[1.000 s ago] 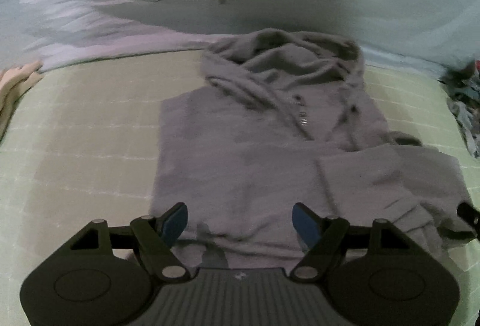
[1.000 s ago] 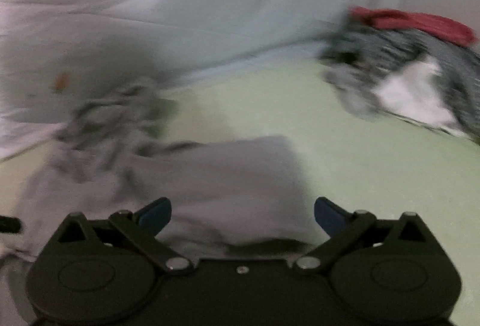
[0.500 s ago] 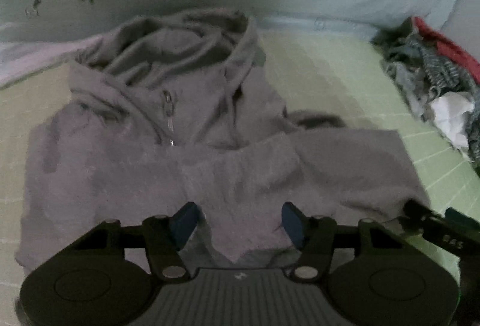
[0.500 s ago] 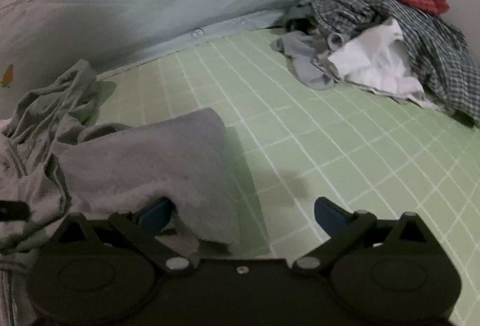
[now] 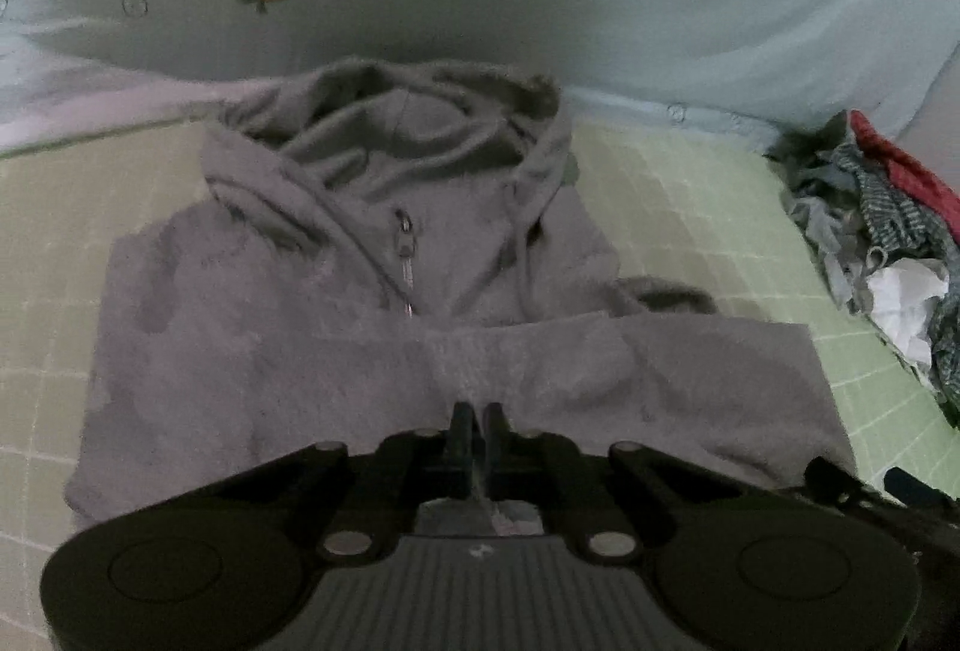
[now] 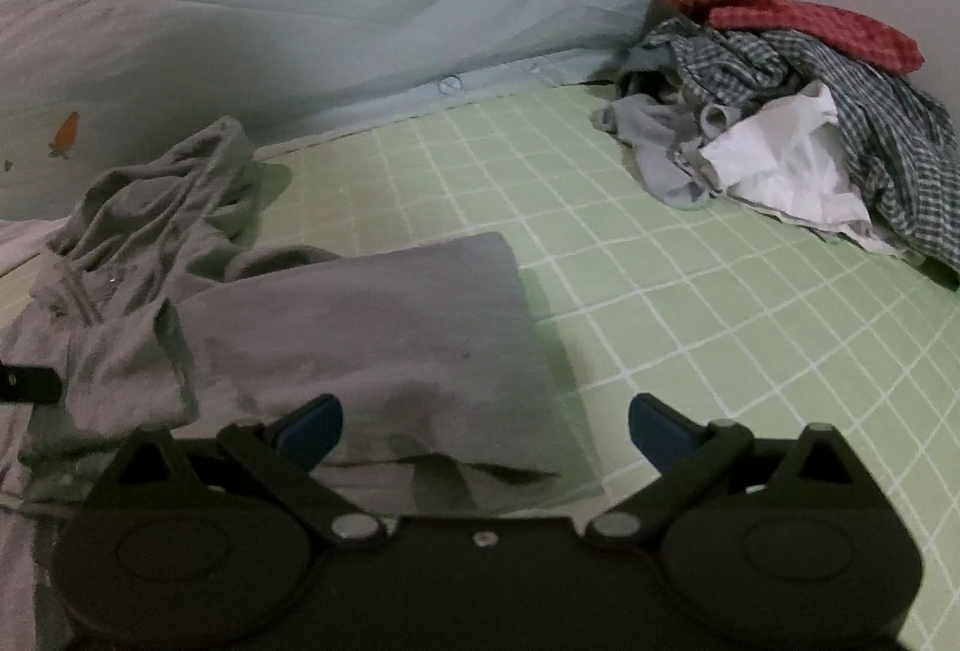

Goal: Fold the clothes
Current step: 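Grasp the hoodie hem with the left gripper and fold it up toward the hood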

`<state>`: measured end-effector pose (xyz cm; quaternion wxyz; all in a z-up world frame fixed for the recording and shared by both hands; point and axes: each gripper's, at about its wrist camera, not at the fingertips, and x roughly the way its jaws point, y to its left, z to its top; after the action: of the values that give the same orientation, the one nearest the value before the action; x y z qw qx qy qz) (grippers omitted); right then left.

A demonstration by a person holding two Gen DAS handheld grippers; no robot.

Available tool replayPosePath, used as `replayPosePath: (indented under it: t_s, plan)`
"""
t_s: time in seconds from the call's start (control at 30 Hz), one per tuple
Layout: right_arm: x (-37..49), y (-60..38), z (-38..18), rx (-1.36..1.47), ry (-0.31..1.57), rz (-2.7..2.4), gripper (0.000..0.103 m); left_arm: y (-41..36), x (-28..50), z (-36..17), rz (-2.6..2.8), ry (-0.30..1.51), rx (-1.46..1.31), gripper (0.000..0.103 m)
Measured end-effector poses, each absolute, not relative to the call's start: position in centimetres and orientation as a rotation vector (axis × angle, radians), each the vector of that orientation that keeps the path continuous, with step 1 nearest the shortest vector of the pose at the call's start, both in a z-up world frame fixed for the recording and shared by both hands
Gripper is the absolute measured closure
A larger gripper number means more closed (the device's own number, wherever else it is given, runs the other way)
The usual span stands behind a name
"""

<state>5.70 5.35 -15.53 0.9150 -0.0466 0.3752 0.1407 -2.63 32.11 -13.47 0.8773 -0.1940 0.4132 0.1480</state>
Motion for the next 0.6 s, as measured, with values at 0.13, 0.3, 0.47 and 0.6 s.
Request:
replayPosePath:
  t_s: [0.13,0.3,0.47,0.6]
  plan:
    - [4.9,5.8,-15.2,-0.096,0.764,0.293,0.000,32.8,-3.9,-11.6,0.347,0.805,-0.371,0.100]
    - [4.3,6.4,-15.1,-0.107,0.752,0.297,0.000,34.5,-6.0,-8.5,0.453,0.716,-0.229,0.100]
    - [3.9,7.2,-15.4,-0.115,0.761,0.312,0.000,38.1,-8.6,-7.3,0.596,0.674,-0.221,0.100]
    - [3.4,8.2,-15.8,-0.140,0.770,0.337,0.000,40.5,-10.6,-7.6,0.699,0.678,-0.210,0.100]
